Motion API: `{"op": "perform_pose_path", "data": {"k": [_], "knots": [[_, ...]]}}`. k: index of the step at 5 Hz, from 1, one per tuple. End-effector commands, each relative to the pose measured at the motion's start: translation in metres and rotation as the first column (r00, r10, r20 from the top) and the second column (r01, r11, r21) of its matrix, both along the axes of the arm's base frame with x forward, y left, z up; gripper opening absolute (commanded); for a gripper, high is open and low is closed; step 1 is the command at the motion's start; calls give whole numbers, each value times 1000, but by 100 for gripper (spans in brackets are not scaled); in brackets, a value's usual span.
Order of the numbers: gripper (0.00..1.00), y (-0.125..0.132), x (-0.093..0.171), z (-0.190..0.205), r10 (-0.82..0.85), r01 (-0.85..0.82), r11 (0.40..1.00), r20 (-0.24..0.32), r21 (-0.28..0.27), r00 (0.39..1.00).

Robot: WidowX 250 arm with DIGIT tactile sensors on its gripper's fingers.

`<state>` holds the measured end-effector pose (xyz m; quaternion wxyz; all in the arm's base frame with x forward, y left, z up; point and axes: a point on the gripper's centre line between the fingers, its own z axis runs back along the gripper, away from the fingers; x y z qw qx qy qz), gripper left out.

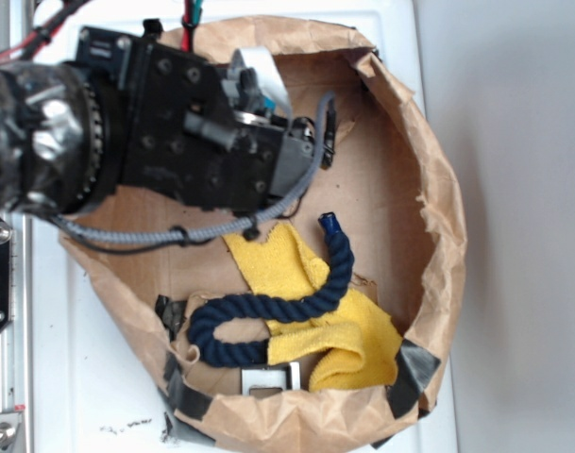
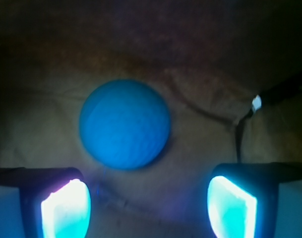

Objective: Grab the blue ball.

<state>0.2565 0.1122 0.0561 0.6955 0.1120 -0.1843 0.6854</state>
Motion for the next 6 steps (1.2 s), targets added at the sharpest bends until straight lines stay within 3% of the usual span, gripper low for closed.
{"op": "perform_pose_path", "data": {"k": [1, 3, 4, 6], "knots": [[100, 24, -3, 9, 68, -70, 996, 42, 51, 997], [100, 28, 12, -9, 73, -74, 995, 16, 72, 997], [0, 23, 12, -11, 52, -54, 996, 27, 71, 998], [0, 12, 9, 4, -37, 36, 999, 50, 24, 998]]}}
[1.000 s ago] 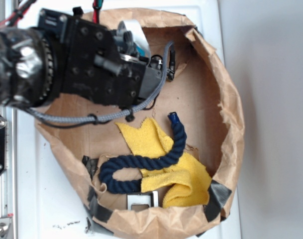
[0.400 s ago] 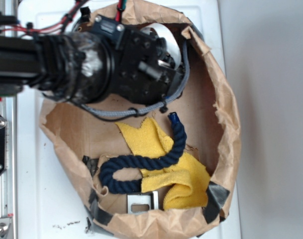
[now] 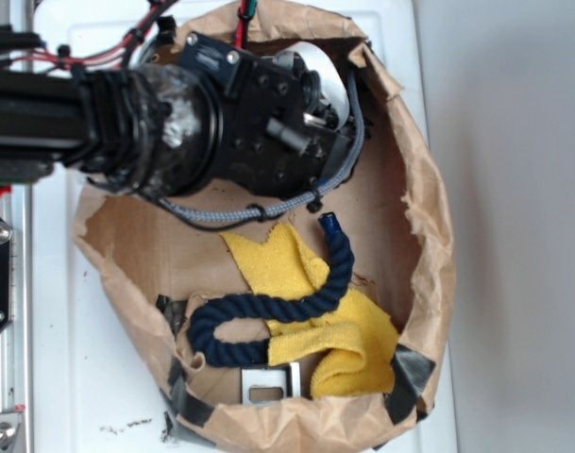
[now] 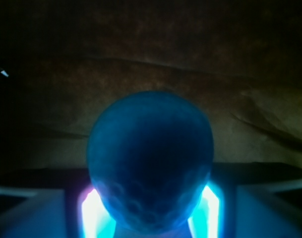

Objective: Grab the blue ball.

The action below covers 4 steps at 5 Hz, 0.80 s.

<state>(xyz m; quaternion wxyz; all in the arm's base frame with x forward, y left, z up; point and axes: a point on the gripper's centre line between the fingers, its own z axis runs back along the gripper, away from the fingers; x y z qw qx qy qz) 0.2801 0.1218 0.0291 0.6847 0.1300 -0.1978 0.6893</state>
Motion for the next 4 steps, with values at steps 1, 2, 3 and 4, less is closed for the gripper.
{"op": "perform_pose_path", "data": {"k": [1, 2, 3, 4], "knots": [[0, -7, -15, 47, -145, 148, 986, 58, -70, 988], [0, -19, -13, 68, -271, 282, 943, 81, -177, 959], [0, -35, -5, 88, -452, 458, 816, 104, -352, 886], [0, -60, -3, 100, -576, 531, 622, 124, -575, 808]]}}
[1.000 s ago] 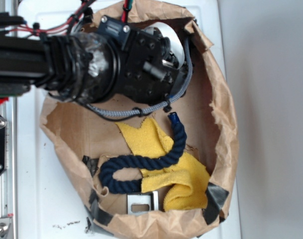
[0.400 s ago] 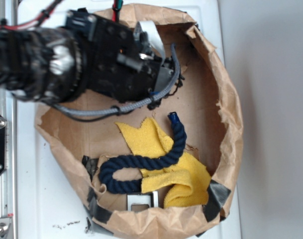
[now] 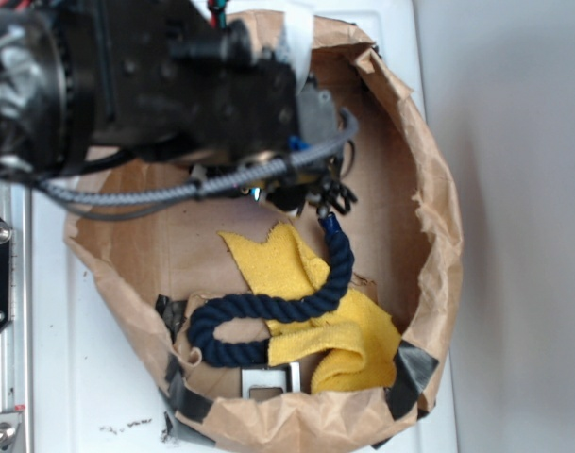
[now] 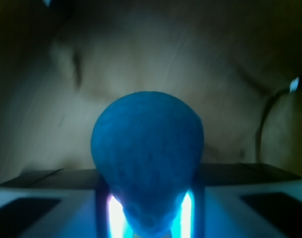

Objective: Grab the blue ball.

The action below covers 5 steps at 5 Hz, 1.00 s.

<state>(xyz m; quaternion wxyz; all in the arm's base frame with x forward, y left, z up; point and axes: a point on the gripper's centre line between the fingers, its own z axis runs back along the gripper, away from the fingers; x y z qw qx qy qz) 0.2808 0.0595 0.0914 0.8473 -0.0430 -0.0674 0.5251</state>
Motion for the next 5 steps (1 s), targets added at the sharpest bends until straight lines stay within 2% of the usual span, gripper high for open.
{"op": "perform_pose_path", "data": {"k": [1, 2, 3, 4, 5], "knots": [[0, -16, -10, 47, -198, 170, 938, -66, -304, 978], [0, -30, -17, 55, -225, 213, 949, -28, -234, 974], [0, -41, -24, 63, -275, 277, 960, 58, -33, 960], [0, -46, -24, 75, -329, 321, 943, 104, 81, 939], [0, -49, -19, 83, -370, 356, 924, 100, 138, 924]]}}
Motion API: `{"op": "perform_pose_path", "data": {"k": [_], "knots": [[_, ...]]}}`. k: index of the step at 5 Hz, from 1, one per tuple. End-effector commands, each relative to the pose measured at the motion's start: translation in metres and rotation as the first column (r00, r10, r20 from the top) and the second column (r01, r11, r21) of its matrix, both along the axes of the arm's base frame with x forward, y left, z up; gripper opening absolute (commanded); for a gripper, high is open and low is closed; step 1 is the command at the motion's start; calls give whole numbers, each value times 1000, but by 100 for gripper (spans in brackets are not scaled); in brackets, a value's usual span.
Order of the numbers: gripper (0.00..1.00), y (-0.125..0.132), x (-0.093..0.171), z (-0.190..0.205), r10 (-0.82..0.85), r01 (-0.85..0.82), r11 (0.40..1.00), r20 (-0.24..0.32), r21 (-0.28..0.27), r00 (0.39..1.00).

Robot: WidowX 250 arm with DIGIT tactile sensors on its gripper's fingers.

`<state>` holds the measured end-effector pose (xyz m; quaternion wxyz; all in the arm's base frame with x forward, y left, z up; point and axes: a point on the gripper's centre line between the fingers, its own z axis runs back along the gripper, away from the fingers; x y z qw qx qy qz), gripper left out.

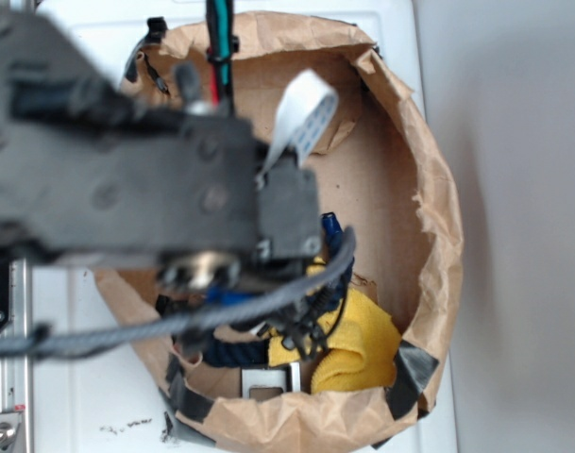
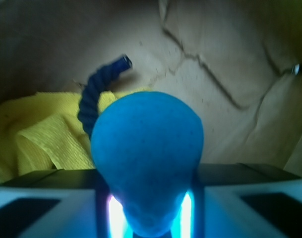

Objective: Grab the blue ball.

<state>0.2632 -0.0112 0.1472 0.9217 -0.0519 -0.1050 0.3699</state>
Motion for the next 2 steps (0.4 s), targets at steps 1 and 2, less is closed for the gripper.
{"op": "perform_pose_path", "data": {"k": [1, 2], "knots": [[0, 23, 0, 22, 23, -25, 998, 31, 66, 999], [28, 26, -1, 20, 62, -69, 993, 82, 91, 995]]}}
